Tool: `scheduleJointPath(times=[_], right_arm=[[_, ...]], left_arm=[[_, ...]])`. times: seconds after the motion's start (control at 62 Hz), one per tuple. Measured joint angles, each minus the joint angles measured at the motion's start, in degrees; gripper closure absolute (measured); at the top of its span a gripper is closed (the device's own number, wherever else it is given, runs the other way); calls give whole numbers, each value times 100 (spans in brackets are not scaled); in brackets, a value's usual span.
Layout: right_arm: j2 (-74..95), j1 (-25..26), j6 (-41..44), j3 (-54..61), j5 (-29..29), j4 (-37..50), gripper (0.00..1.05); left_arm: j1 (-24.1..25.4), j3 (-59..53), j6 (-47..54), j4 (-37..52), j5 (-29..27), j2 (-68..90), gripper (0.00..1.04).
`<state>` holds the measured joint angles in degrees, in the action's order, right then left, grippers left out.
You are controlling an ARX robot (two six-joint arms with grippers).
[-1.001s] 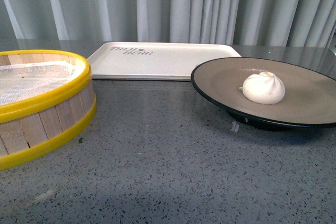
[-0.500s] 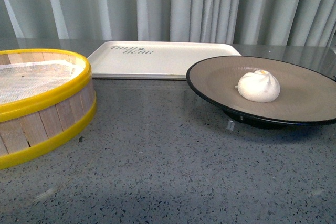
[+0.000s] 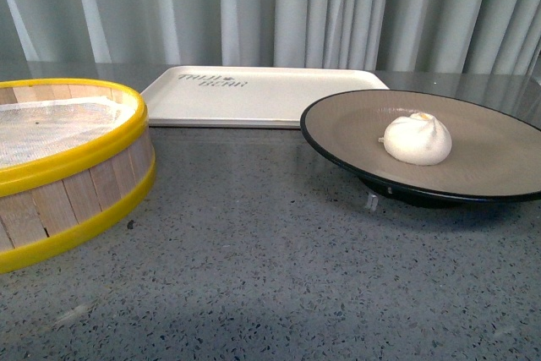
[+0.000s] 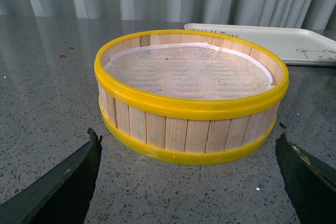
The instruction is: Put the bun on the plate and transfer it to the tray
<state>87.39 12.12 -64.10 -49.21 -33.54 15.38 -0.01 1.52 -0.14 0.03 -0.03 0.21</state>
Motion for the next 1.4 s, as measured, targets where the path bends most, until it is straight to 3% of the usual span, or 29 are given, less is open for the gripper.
scheduleJointPath(times=[0.21,0.452,0.694,0.904,1.275,1.404], right_arm=[[-1178,111,227,177,295,-568,48],[-1320,216,466,579,474,-850,7],[-1443,260,566,772,505,-826,8],[-704,234,337,774,258,-280,8],[402,-343,-251,210,-118,496,9],[542,-393,-348,120,-125,509,25]], left_arm=[[0,0,0,0,0,0,7],[0,0,0,0,0,0,7],[0,0,0,0,0,0,7],[0,0,0,0,0,0,7],[0,0,0,0,0,0,7],[0,0,0,0,0,0,7]])
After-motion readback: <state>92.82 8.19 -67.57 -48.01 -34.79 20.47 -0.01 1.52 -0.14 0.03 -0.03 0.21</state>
